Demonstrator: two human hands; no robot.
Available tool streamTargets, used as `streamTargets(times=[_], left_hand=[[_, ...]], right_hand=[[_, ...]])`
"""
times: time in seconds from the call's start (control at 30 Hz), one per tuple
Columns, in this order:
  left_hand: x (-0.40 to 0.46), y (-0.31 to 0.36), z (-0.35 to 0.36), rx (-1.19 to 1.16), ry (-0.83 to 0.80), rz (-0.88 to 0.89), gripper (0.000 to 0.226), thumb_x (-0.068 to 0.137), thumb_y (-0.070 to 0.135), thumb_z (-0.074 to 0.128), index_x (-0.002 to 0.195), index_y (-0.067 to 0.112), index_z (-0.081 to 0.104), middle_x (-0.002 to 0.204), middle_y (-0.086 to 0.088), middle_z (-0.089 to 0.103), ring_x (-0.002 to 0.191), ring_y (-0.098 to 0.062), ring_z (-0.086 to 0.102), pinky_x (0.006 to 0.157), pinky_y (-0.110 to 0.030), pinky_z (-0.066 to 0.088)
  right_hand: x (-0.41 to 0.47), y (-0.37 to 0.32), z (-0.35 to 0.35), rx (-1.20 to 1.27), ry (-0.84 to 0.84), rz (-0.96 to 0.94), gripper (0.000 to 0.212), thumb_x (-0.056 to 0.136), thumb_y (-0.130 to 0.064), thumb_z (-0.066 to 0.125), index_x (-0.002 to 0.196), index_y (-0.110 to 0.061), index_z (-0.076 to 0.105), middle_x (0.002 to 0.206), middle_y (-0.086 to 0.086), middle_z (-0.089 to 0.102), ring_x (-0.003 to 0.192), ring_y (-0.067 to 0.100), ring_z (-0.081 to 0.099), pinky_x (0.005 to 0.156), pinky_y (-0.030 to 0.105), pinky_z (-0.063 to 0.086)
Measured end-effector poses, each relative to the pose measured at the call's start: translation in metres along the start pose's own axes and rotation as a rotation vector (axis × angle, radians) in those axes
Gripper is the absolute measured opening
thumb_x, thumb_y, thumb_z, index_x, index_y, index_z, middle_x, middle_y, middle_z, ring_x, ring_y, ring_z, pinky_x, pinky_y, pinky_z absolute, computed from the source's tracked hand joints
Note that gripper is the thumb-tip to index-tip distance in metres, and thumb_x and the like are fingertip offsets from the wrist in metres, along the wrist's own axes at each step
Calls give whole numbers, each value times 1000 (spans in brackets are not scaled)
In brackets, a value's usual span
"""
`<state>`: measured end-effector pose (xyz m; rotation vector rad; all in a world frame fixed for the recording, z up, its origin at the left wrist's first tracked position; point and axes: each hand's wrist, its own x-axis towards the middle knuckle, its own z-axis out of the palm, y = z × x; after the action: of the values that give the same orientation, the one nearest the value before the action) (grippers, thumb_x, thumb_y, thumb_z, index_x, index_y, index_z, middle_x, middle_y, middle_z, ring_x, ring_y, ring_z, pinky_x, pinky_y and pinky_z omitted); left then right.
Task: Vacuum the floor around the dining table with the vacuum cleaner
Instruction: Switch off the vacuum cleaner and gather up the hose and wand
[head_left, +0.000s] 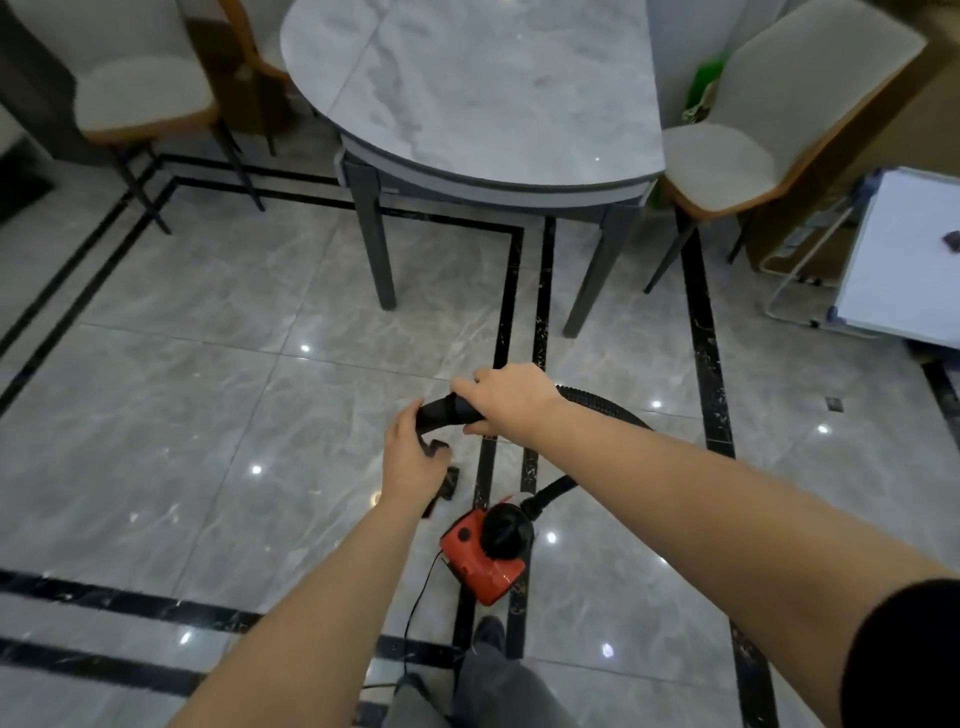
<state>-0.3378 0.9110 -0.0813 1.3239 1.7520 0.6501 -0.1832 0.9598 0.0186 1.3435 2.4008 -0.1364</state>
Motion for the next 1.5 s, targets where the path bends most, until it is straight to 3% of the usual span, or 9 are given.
streamTargets(times=[0.13,0.2,0.3,0.5,0.73,1.03,1.27,1.33,1.5], left_hand=[[-4,6,-10,41,64,43,65,83,-3,66,141,16,44,128,-4,48,103,-20,56,79,-16,45],[0,9,-14,61,61,53,45,83,1,68,124,13,53,121,-9,55,103,-24,58,85,-30,49],[1,14,-17,180,-12,81,22,80,5,69,96,14,57,97,-9,60,91,-27,59,75,-33,47],[5,6,-28,286,-115,79,33,79,21,71,73,31,40,81,-3,59,78,-23,58,63,-32,41],[29,8,-45,233,-352,125,14,89,24,65,96,19,54,90,0,62,83,-14,60,70,-26,47],[87,25,-86,335,-640,146,23,82,27,67,98,30,52,96,6,62,92,-15,62,78,-26,50],[121,46,-93,254,-723,239,62,80,26,70,136,31,46,121,4,64,111,-14,62,88,-23,51],[125,53,-92,217,-765,262,63,82,31,73,138,34,44,127,6,62,116,-12,59,93,-22,49],[130,69,-83,211,-756,298,54,84,26,67,134,25,47,119,2,65,106,-15,63,87,-29,54]], right_hand=[[-3,-11,-2,44,51,24,52,97,-56,55,132,-18,46,110,7,65,88,29,66,59,36,40],[-4,-13,-7,62,44,4,53,97,-56,56,133,-19,47,113,7,64,93,30,67,61,37,41],[-8,-23,-10,96,15,-48,52,97,-53,58,136,-21,48,120,7,62,102,30,66,67,38,41],[-5,-38,-11,217,33,-43,46,94,-42,65,134,-21,54,124,4,59,107,28,63,79,40,49],[23,-27,-31,404,34,108,49,90,-63,56,128,-33,63,120,-5,67,109,19,64,82,39,56],[62,-7,-51,772,-125,208,39,82,-51,77,112,-26,77,109,-5,76,100,8,69,90,32,58],[97,-1,-57,797,61,415,20,86,-43,76,93,-24,77,96,-6,73,86,6,66,78,24,57],[104,2,-54,843,132,492,5,88,-33,74,84,-29,73,91,-7,73,83,4,66,78,24,57],[117,11,-48,859,225,589,9,92,-26,68,92,-23,77,89,-6,74,85,6,66,83,26,58]])
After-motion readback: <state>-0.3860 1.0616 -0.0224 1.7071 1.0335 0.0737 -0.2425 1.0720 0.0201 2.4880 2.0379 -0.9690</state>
